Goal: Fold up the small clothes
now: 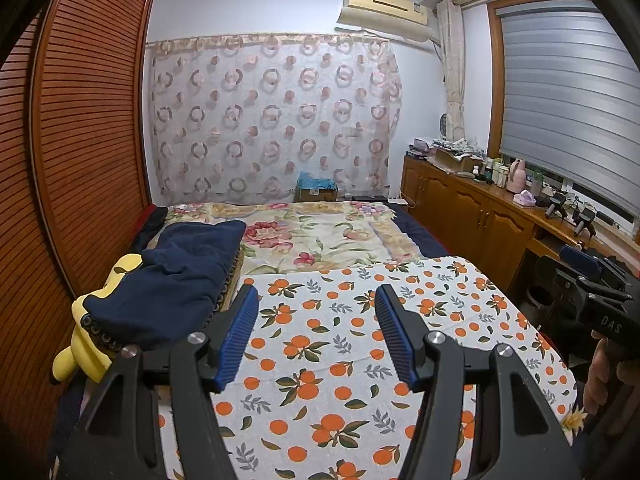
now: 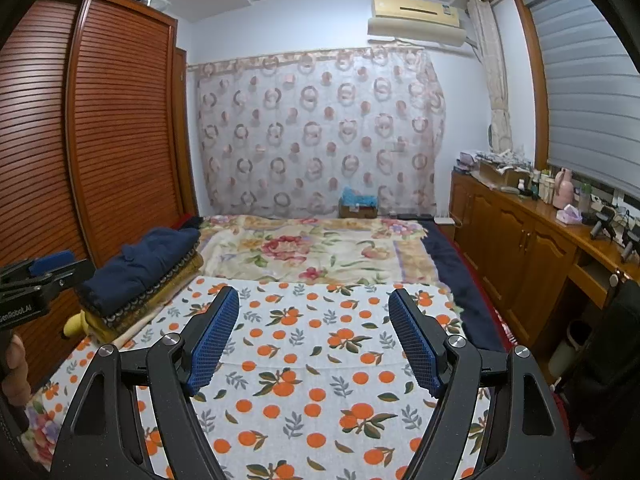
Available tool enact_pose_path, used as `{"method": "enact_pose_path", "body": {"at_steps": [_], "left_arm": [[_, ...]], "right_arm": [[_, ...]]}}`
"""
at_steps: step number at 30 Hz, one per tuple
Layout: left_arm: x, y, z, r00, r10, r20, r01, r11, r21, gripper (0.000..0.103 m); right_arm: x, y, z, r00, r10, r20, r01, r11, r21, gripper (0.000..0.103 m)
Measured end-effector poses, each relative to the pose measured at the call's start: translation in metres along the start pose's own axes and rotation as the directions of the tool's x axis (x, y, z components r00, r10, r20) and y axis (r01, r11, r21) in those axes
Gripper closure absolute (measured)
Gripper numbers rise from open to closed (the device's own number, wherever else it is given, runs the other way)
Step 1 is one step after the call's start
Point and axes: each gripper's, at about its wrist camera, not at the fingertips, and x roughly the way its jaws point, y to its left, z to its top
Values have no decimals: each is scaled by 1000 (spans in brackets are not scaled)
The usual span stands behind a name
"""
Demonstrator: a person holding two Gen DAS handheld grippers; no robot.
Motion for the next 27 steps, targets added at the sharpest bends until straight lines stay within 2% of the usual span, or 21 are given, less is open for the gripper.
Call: {"method": "enact_pose_path", "body": {"at_steps": [27], "left_arm": [[1,-1,-1,1000,2,0,-2,1000,3,43]], "right_arm": [[1,1,-1,1000,1,0,-1,1000,-1,24]]}}
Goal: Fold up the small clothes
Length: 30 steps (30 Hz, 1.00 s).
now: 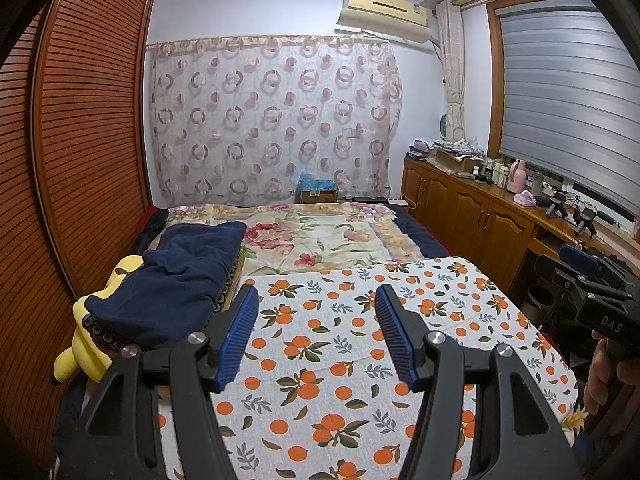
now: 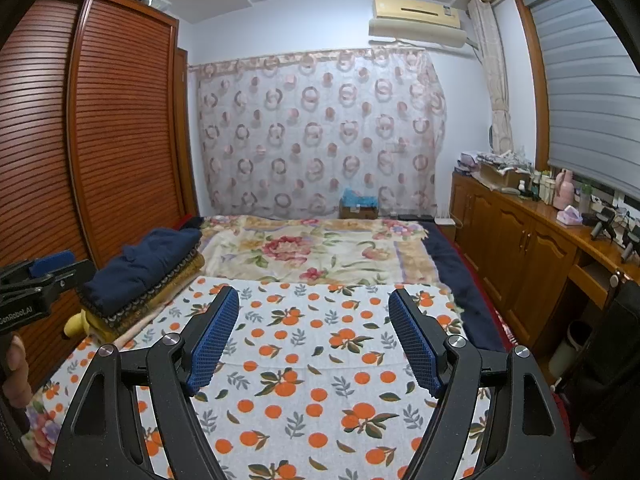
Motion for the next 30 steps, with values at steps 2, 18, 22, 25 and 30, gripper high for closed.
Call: {"method": "enact_pose_path", "body": {"at_steps": [2,18,22,25,30], "left_arm": [[1,-1,0,1000,-1,0,1,1000,0,43],[1,-1,-1,1000,0,1,0,1000,2,43],[2,-1,-1,1000,0,1,0,1000,3,43],[2,-1,-1,1000,0,1,0,1000,2,43],[1,-2,-2,1000,-1,2,1,1000,3,43]], "right_arm": [[0,0,0,1000,1,0,0,1000,2,24],[0,1,0,1000,0,1,0,1000,1,24],[0,1,0,1000,0,1,0,1000,0,24],[0,0,0,1000,0,2,0,1000,1,24],[0,0,0,1000,0,2,0,1000,0,24]]}}
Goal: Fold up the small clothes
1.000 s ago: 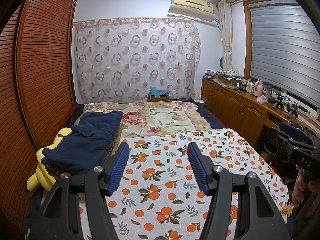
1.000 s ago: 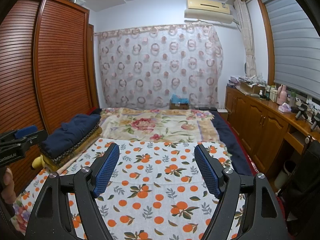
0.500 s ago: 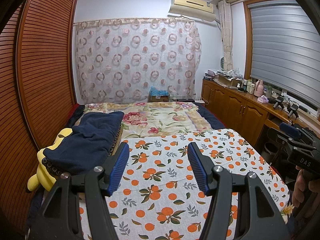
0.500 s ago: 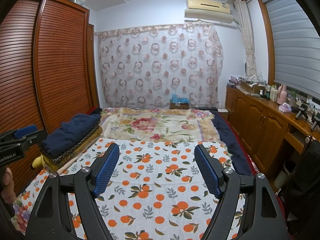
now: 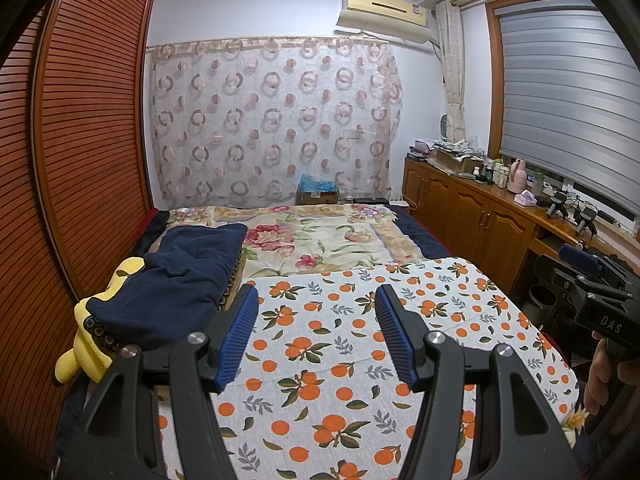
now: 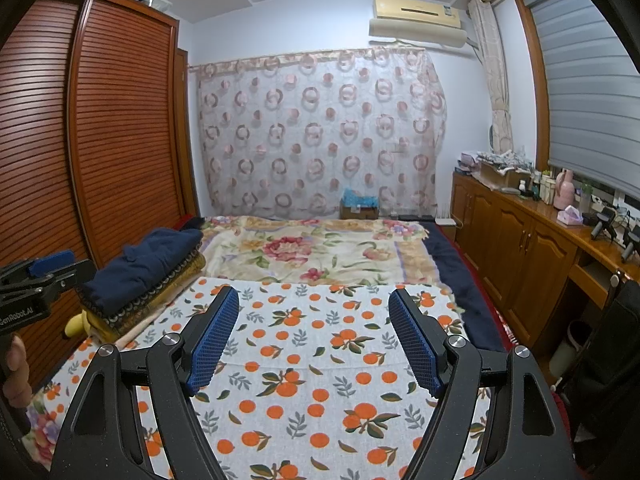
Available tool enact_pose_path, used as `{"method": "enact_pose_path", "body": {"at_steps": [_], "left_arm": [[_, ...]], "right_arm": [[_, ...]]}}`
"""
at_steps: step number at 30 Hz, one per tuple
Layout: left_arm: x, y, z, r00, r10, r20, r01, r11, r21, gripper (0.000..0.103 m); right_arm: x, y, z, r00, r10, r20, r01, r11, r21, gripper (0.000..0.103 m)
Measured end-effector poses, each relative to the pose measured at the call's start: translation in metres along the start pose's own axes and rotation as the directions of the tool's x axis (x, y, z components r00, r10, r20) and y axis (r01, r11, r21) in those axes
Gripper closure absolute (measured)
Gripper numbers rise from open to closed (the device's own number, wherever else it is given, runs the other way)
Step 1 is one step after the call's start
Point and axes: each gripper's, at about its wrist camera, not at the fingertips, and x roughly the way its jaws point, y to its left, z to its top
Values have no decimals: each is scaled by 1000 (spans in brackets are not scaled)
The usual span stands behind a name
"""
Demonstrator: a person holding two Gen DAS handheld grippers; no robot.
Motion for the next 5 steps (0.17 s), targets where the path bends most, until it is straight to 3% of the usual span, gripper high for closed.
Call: {"method": "enact_pose_path", "body": {"at_steps": [5], "left_arm": [[1,0,0,1000,1,0,-1,1000,0,43]], "right_arm": [[0,0,0,1000,0,-1,0,1000,-1,24]]}}
